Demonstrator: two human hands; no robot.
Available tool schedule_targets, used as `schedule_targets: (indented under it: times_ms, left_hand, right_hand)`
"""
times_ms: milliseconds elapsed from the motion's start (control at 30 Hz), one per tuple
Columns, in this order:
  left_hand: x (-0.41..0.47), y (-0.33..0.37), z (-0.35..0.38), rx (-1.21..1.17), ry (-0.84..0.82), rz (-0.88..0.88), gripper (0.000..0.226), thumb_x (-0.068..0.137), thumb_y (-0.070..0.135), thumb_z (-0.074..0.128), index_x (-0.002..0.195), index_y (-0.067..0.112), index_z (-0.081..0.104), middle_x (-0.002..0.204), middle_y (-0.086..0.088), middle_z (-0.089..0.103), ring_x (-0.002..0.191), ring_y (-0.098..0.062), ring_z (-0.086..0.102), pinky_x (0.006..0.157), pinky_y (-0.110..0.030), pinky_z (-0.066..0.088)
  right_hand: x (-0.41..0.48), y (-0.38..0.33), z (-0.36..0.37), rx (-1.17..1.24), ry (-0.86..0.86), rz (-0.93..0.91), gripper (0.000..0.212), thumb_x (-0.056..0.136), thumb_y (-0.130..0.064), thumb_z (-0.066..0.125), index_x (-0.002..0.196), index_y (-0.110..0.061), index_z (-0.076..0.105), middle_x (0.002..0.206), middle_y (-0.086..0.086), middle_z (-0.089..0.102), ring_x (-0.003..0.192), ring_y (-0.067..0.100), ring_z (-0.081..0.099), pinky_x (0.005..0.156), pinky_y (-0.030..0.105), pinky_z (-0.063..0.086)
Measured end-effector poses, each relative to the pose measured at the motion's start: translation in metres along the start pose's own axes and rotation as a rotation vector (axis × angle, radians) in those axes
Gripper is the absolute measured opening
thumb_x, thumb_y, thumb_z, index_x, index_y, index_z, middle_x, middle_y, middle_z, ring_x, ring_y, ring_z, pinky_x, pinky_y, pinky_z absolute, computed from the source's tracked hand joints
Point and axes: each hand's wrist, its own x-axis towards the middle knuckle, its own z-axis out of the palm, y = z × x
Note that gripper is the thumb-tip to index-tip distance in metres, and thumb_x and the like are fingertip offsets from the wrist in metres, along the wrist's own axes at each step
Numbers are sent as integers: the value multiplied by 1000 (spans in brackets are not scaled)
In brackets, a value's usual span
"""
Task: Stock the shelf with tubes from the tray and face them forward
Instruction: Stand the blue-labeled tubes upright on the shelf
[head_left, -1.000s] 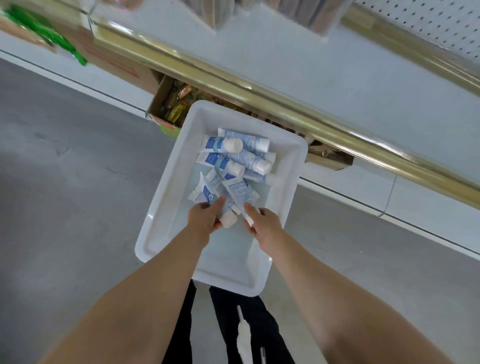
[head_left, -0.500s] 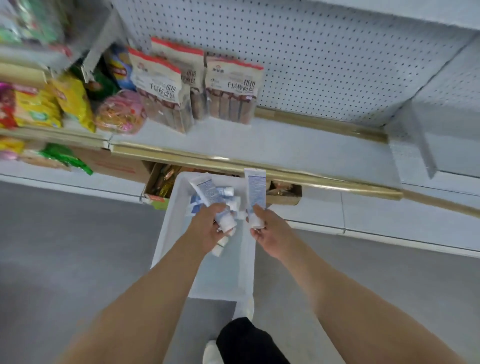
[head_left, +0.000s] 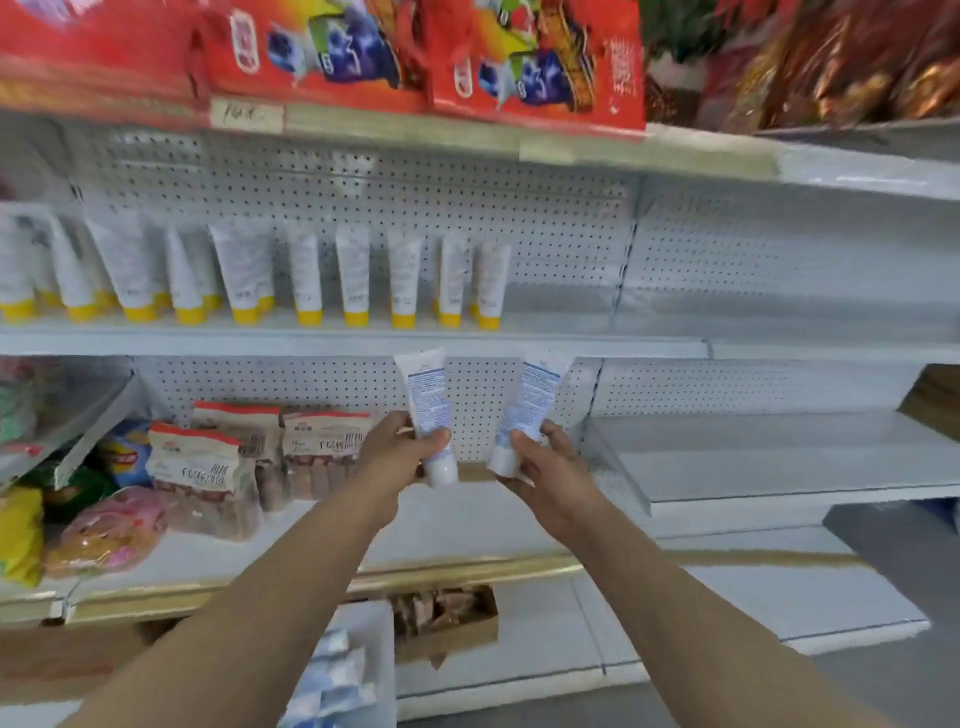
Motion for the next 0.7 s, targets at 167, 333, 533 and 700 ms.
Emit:
schedule_targets:
  times_ms: [167, 333, 533, 700]
  left_hand:
    - [35, 55, 71, 8, -7, 148, 34, 80, 8, 76, 110, 9, 61, 103, -10, 71, 97, -27, 68, 87, -44, 54]
    - [105, 73, 159, 60, 39, 231, 35, 79, 10, 77, 111, 10, 64, 105, -8, 71, 96, -25, 68, 82, -42, 57]
    - [180, 76, 239, 76, 247, 270, 27, 77, 11, 79, 98, 9, 61, 100, -6, 70, 91, -22, 67, 78, -31, 52]
    - [225, 73, 260, 148, 373, 289, 25, 79, 12, 77, 98, 14, 60, 99, -6, 69, 86, -20, 64, 75, -29, 47]
  right_hand:
    - [45, -88, -38, -98, 68, -144, 29, 87, -11, 71, 114, -15, 61, 114, 12, 69, 106, 27, 66, 85, 44, 58]
    - [106, -151, -85, -207, 64, -250, 31, 88, -11, 70, 119, -9, 63, 111, 7, 71, 102, 19, 67, 91, 41, 55]
    - [188, -186, -135, -371, 45, -325, 23, 85, -14, 75, 106, -17, 67, 99, 1, 75, 97, 23, 70, 85, 37, 57]
    - [241, -194, -156, -482, 20, -323, 27, 82, -23, 77, 106, -23, 64, 103, 0, 73, 97, 18, 69, 89, 38, 56]
